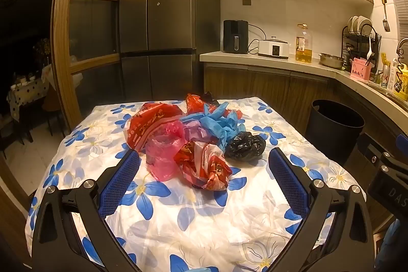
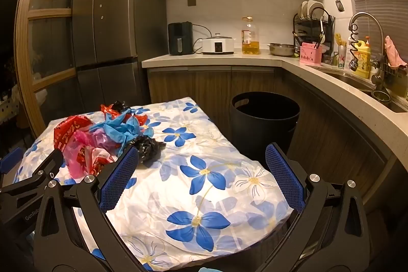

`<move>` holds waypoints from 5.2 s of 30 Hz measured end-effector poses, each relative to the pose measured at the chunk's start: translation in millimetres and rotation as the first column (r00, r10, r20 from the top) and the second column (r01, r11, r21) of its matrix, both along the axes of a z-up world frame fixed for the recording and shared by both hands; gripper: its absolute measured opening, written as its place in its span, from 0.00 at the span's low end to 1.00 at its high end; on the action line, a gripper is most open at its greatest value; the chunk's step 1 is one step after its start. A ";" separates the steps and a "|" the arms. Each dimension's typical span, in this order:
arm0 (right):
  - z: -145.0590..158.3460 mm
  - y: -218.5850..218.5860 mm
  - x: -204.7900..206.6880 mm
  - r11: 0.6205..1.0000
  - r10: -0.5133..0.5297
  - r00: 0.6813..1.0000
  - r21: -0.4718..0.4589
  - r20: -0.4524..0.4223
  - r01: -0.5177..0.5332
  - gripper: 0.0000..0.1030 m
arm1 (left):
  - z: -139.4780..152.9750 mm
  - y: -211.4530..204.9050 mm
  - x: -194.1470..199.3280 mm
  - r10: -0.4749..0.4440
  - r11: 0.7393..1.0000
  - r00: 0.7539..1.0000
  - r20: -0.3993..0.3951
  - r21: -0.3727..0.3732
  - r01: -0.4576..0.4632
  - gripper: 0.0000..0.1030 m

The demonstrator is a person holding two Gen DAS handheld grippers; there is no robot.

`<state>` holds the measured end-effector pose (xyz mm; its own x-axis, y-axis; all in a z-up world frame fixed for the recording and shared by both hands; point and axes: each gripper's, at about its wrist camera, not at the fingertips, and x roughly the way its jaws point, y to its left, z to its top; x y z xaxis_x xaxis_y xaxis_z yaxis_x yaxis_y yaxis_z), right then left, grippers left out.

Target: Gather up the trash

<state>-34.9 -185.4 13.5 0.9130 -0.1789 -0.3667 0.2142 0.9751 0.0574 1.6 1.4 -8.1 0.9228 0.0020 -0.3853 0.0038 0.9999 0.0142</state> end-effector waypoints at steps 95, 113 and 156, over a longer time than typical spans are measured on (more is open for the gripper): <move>-6.7 -6.0 10.2 1.000 0.008 1.000 0.005 -0.013 -0.008 0.96 | -5.2 -8.8 4.7 0.002 1.000 1.000 -0.019 -0.018 -0.002 0.95; -9.9 -6.0 16.0 0.998 0.060 0.997 0.010 0.042 -0.061 0.96 | -26.2 11.3 13.3 0.021 0.998 1.000 0.003 -0.055 -0.021 0.95; -111.6 38.5 193.4 0.933 0.332 0.938 0.182 -0.103 -0.310 0.55 | -82.7 13.1 81.3 -0.002 0.992 0.996 -0.091 -0.130 -0.010 0.20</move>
